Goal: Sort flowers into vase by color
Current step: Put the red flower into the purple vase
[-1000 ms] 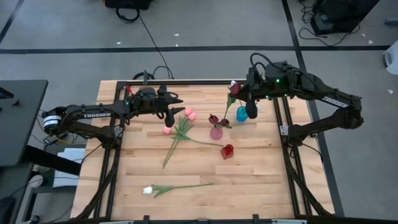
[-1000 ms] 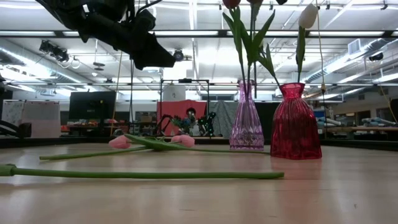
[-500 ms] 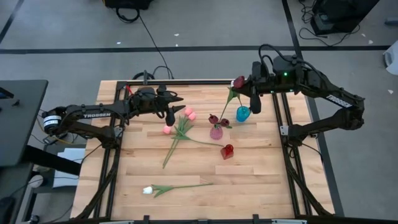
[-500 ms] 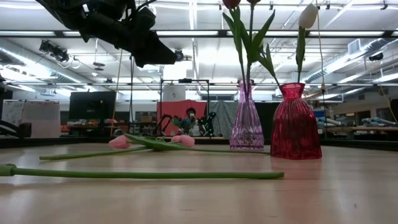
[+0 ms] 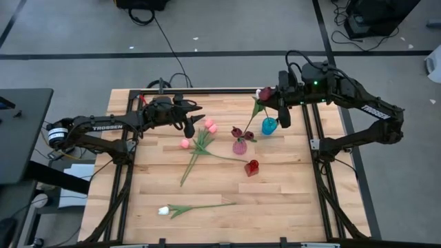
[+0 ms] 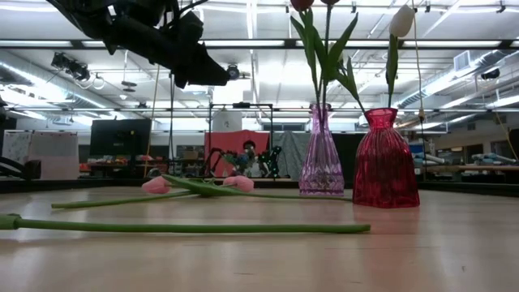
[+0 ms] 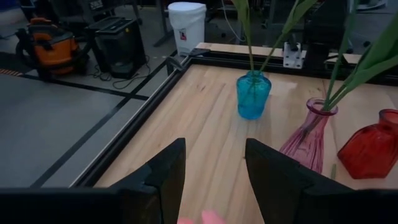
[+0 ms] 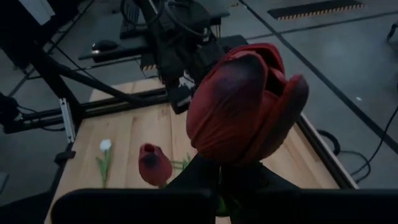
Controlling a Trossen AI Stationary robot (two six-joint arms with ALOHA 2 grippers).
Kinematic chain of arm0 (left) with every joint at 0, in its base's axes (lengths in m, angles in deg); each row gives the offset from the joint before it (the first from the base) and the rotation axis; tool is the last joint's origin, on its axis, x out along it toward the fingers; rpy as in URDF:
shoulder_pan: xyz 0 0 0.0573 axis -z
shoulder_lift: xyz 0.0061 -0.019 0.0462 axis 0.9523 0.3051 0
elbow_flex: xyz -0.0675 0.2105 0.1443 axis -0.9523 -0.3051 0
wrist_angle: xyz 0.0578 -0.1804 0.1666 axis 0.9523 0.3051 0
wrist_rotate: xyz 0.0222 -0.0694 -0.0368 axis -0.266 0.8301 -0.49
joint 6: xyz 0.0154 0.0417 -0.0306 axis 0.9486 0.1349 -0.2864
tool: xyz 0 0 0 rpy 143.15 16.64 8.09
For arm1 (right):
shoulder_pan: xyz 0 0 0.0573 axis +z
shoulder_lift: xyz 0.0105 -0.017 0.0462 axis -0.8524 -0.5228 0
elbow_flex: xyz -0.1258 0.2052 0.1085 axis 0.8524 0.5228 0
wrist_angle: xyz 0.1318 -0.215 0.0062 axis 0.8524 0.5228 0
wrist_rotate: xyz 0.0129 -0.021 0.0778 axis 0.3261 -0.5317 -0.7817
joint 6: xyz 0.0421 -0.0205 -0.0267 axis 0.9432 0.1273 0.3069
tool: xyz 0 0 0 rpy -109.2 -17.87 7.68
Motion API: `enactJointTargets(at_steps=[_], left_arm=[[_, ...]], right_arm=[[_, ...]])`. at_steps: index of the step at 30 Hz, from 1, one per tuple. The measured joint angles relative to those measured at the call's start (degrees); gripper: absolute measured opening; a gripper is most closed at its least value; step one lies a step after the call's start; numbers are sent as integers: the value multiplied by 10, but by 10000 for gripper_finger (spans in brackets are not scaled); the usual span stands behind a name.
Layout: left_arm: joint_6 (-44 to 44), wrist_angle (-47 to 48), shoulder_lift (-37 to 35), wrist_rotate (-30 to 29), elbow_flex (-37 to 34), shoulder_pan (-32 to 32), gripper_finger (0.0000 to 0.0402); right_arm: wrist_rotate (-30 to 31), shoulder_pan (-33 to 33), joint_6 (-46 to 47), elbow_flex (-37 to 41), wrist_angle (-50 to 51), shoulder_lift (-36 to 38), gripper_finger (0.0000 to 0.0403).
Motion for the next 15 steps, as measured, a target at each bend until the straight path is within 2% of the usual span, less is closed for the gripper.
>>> enactJointTargets(at_steps=[15], left_arm=[[0, 0, 0, 0, 0, 0, 172]], right_arm=[[0, -4, -1, -18, 30, -5, 22]])
